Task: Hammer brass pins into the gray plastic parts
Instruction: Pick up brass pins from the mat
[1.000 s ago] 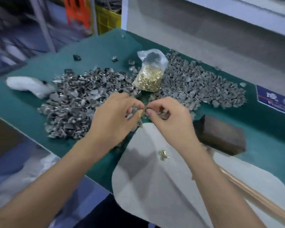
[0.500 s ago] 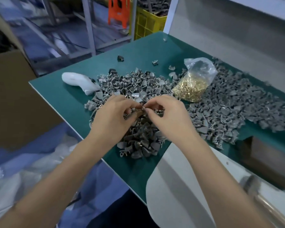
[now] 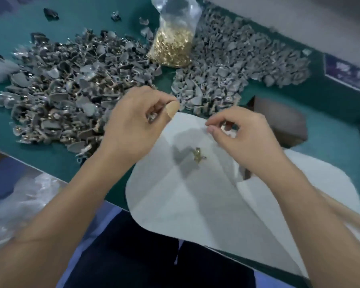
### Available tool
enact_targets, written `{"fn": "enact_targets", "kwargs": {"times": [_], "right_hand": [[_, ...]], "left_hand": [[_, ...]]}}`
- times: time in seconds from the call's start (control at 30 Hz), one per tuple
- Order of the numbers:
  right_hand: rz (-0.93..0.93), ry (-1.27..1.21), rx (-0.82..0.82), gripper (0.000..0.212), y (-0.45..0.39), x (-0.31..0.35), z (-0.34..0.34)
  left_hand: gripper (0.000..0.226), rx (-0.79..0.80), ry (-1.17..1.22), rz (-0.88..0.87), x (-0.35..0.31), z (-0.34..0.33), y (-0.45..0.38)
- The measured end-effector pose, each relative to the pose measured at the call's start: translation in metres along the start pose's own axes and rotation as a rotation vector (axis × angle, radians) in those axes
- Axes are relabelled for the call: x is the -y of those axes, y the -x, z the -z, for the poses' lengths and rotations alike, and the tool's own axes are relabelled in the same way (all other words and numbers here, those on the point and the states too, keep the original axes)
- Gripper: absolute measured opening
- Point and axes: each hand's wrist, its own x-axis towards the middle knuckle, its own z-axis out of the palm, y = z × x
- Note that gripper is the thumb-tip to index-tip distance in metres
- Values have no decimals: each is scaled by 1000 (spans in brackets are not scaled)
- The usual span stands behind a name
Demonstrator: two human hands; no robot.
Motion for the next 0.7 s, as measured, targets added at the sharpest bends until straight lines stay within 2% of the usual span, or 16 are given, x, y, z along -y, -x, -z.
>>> {"fn": "enact_targets", "kwargs": {"times": [0.17,0.37,0.53,0.7], "right_hand": [[-24,-17,75,7,35,-12,1],[20,-38,104,13,49,-11,-6],[43,52,42,6,50,-3,-11],[84,123,105,6,44,0,-7]], "left_hand": [[16,88,-12,-56,-17,-31,-1],[14,123,-17,-69,-21,-35,-6],[12,150,-14,-63,-25,-39,-14],[12,226,-61,-80,-28,-52,-33]]}}
